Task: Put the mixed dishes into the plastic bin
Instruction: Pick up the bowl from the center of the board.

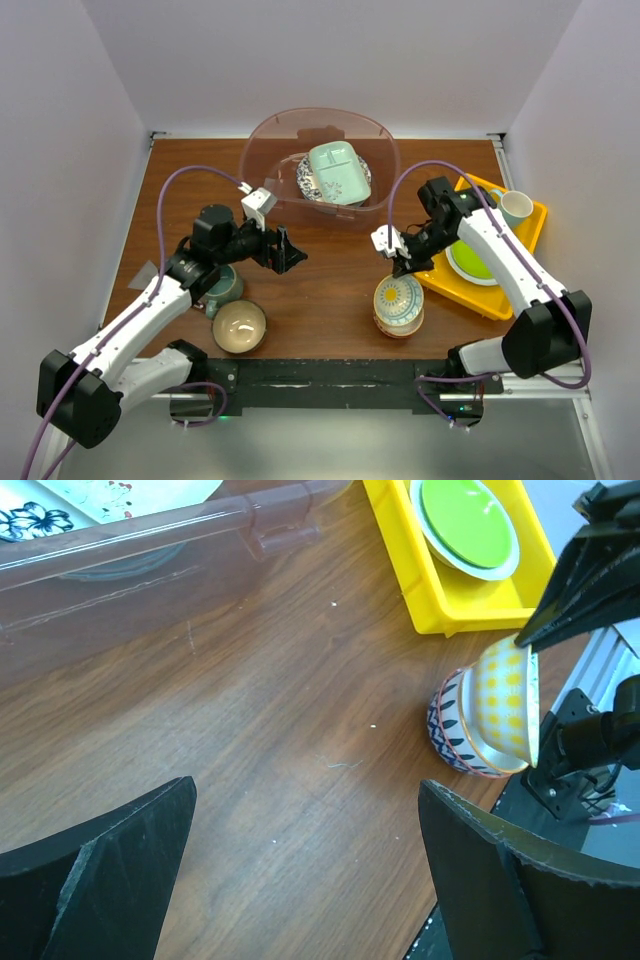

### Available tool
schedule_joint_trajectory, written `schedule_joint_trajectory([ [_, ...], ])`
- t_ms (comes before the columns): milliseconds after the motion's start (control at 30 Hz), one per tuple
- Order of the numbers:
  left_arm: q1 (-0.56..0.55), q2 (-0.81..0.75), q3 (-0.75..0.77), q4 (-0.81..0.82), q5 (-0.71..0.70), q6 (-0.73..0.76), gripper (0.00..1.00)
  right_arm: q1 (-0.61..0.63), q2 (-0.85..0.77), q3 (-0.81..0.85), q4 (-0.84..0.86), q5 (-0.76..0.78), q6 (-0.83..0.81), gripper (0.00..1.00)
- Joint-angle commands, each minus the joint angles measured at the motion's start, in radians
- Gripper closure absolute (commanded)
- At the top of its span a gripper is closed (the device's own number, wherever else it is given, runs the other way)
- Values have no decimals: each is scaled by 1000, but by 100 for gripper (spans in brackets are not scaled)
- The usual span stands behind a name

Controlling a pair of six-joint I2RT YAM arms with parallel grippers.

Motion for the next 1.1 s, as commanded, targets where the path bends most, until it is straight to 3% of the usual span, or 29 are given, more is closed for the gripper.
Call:
schedule_joint_trajectory([
  [0,3,-2,55,52,62,-26,2,4,-16,82,-110,-98,10,100],
  [533,-6,9,63,95,106,-103,1,2,79,225,-99,-257,183,100],
  [1067,-49,30,34,194,-33,-292,0,2,134,171,195,-277,533,100],
])
